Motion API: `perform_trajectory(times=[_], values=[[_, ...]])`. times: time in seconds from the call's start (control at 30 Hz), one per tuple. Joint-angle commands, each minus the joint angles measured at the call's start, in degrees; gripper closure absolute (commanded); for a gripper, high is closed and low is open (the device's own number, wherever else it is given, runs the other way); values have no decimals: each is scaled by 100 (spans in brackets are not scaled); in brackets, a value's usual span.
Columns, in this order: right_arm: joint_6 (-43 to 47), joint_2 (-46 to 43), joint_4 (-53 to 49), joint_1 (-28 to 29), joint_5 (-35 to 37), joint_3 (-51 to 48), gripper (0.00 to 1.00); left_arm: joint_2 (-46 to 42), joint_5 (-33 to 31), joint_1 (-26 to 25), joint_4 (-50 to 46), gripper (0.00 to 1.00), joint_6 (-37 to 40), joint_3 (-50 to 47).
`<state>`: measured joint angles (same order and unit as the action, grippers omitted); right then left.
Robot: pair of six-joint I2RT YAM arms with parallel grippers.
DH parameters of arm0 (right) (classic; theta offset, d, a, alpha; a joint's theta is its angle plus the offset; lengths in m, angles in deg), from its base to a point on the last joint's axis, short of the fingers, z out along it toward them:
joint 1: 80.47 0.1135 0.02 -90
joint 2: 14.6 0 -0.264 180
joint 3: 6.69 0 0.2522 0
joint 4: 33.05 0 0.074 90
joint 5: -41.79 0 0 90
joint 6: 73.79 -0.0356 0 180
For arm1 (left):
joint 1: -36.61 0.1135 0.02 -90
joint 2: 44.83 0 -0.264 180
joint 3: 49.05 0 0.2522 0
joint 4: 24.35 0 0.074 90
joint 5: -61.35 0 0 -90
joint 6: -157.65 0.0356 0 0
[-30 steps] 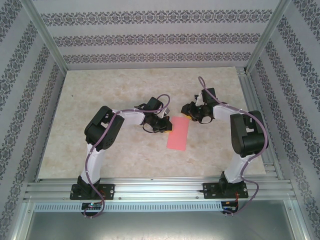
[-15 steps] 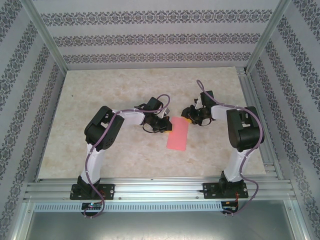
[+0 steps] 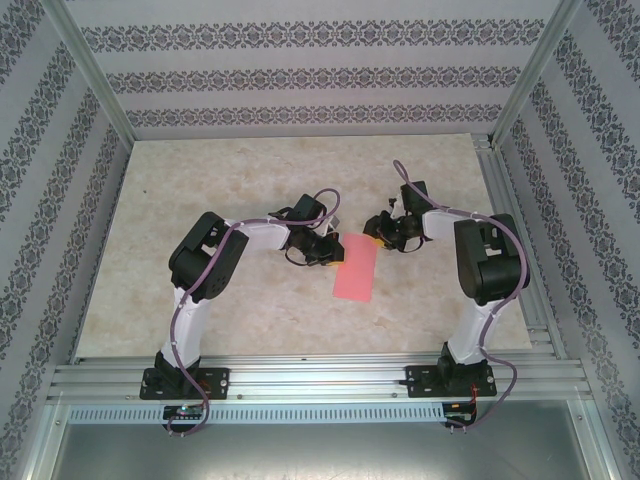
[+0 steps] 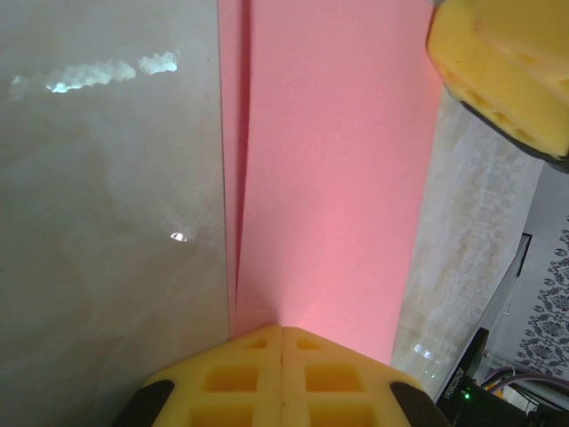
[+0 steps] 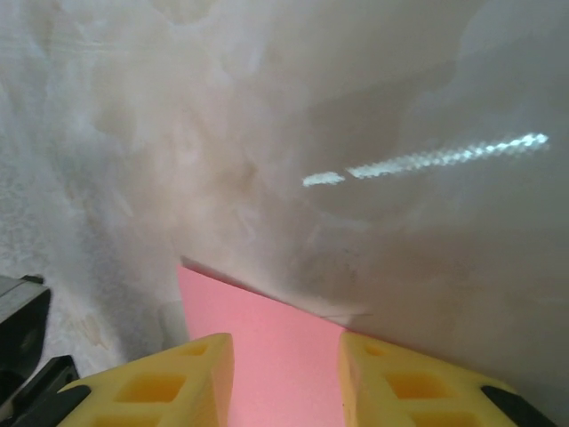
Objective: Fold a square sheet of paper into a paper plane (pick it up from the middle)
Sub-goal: Fold the square sheet of paper in half at the center of the table.
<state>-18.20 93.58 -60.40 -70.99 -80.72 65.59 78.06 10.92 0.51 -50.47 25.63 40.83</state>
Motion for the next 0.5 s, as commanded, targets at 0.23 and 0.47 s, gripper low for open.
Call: perform_trajectory(times=[0.23, 0.47], values=[[142, -329, -365, 1, 229, 132, 62, -28, -219, -117, -522, 97, 117, -202], [296, -1629, -1068, 53, 913, -270, 58, -731, -229, -122, -416, 69, -3, -85]])
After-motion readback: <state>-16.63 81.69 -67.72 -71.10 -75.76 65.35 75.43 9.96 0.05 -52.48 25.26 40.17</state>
